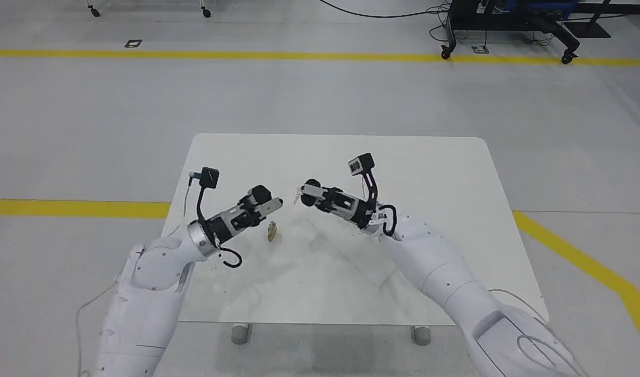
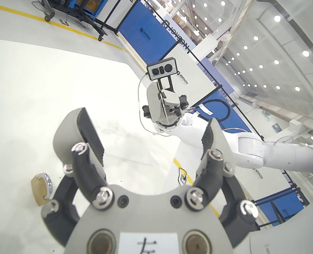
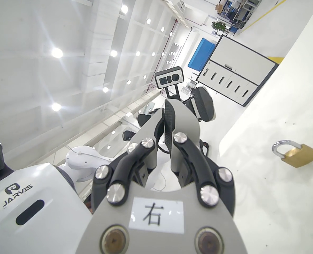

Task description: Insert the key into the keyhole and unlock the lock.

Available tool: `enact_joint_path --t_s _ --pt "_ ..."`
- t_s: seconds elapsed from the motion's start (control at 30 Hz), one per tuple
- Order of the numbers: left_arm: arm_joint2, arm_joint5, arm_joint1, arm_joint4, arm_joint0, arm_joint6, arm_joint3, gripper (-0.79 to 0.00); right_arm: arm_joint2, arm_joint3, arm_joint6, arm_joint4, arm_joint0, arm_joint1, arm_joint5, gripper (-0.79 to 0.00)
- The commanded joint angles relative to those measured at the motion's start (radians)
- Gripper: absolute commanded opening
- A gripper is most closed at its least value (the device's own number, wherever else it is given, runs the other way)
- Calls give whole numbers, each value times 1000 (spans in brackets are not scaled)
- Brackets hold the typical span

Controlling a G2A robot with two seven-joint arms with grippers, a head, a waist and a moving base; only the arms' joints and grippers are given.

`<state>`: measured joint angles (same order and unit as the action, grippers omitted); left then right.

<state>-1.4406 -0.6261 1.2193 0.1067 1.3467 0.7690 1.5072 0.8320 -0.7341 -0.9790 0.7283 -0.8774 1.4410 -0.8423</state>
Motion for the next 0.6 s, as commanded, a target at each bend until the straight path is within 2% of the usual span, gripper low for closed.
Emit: enact_joint_path --t_s 0.0,0.2,0.57 --pt "4 -2 -2 -12 -1 4 -2 -394 -14 13 -4 11 8 11 5 -785" --pt "11 44 -10 -68 -11 44 -20 -437 -39 57 -5 28 30 37 6 -785" --pt "30 85 -20 -125 -30 82 -44 -486 -69 126 80 -84 63 62 -78 -785"
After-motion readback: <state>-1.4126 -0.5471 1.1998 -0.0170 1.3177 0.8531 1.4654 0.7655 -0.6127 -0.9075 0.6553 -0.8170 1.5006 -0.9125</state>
